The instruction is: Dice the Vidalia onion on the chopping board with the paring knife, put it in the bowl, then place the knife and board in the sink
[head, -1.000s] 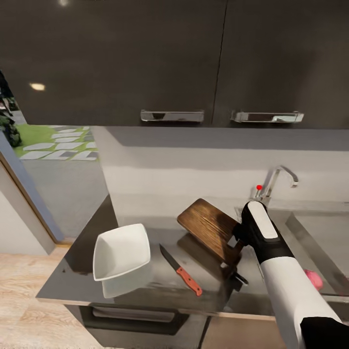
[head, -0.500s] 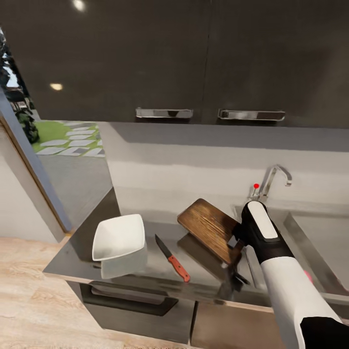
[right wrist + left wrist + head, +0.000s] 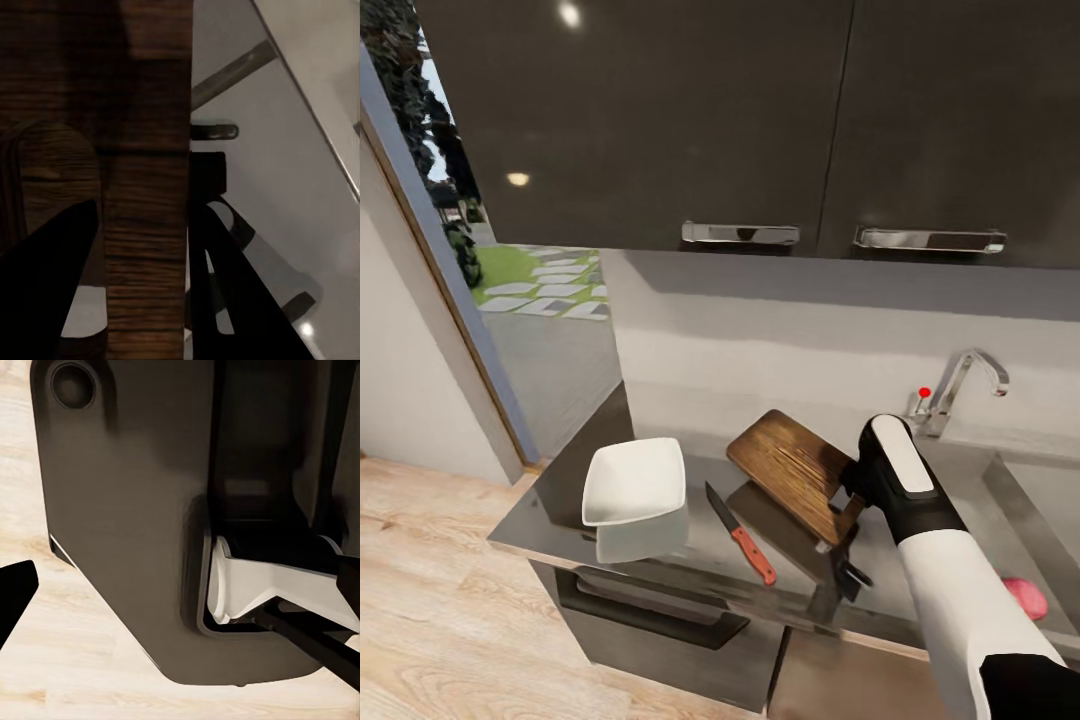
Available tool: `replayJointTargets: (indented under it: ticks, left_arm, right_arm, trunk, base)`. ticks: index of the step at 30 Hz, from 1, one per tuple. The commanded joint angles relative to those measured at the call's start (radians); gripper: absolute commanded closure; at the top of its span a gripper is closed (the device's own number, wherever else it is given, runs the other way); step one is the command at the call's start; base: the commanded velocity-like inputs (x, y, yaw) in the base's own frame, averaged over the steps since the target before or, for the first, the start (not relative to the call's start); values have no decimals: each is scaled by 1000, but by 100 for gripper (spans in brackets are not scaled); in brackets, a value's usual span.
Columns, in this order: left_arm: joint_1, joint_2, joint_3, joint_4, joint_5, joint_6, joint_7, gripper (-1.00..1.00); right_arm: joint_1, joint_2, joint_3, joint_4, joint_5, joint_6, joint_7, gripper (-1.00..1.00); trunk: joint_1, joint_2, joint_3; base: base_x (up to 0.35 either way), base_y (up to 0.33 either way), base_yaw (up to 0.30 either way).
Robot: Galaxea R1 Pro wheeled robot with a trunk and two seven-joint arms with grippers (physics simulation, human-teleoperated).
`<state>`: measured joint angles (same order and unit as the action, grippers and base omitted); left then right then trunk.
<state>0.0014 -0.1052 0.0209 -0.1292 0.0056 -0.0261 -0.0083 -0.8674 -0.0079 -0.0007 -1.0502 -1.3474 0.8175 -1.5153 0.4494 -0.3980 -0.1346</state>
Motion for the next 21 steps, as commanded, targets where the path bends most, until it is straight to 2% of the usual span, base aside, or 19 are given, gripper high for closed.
replayJointTargets:
  ticks: [1,5,8,11,12,15,21]
  left_arm:
    - [0,0,2,-1,1,-2,-1,-100]
    - [0,0,2,-1,1,-2,-1,-100]
    - [0,-1,2,-1,1,-2,-1,-100]
    - [0,-1,2,-1,1,-2,-1,-100]
    - [0,-1,2,-1,1,-2,-1,-100]
    - [0,-1,2,-1,1,-2,-1,-100]
    - [0,-1,2,-1,1,-2,-1,-100]
  right_arm:
    - [-1,-1,-5,-1,-9,11,-9,100]
    - [-1,-9,-45,-1,-8,12,-9,100]
    - [-2,-36,-50,-1,-7,14,-8,100]
    - [-1,-74,-52,-1,-8,16,-5,100]
    - [-2,-103,-53,-1,-10,16,-3,100]
    - [-2,-140,-55,-1,-14,27,0,100]
    - [-2,-160,-59,-1,-41,140,1,100]
  trunk:
    - [1,-2,-2]
    - [1,-2,-2]
    - [1,-2,-2]
    - [1,-2,-2]
    - [1,-2,-2]
    - [1,-2,-2]
    - [1,-2,-2]
  base:
    - [0,0,6]
    - [0,0,1]
    - [0,0,0]
    - [0,0,0]
    - [0,0,0]
    - [0,0,0]
    - [0,0,0]
